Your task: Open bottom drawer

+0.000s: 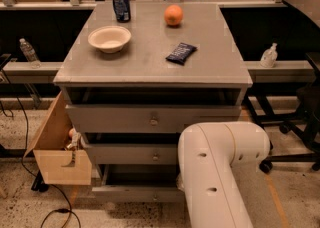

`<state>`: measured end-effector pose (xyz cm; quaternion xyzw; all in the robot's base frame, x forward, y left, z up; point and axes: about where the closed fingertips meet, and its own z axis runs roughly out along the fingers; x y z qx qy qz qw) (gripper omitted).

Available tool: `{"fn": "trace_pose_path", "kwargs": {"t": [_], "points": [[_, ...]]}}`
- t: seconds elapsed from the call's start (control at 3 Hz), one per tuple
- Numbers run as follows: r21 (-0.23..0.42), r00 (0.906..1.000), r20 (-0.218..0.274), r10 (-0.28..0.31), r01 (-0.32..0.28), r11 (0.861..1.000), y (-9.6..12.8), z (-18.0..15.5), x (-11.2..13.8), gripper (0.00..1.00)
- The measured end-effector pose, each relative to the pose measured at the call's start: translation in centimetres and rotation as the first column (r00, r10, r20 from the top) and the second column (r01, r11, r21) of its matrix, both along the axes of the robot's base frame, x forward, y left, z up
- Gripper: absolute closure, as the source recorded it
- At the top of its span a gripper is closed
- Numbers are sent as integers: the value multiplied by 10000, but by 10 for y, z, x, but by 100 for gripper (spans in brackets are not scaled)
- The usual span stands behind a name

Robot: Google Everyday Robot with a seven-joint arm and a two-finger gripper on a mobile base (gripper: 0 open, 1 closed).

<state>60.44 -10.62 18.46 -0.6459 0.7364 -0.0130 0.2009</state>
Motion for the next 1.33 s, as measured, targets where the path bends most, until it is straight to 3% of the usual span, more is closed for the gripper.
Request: {"fn": "trace_pose_path", "kwargs": {"t": [0.67,1.0,1.33], "points": [[0,10000,-1,1,-1,10000,0,0,0,13],[-3,10000,9,33,-33,10000,1,0,5,0],[-92,9999,113,116,-115,9999,4,0,10,3]]}}
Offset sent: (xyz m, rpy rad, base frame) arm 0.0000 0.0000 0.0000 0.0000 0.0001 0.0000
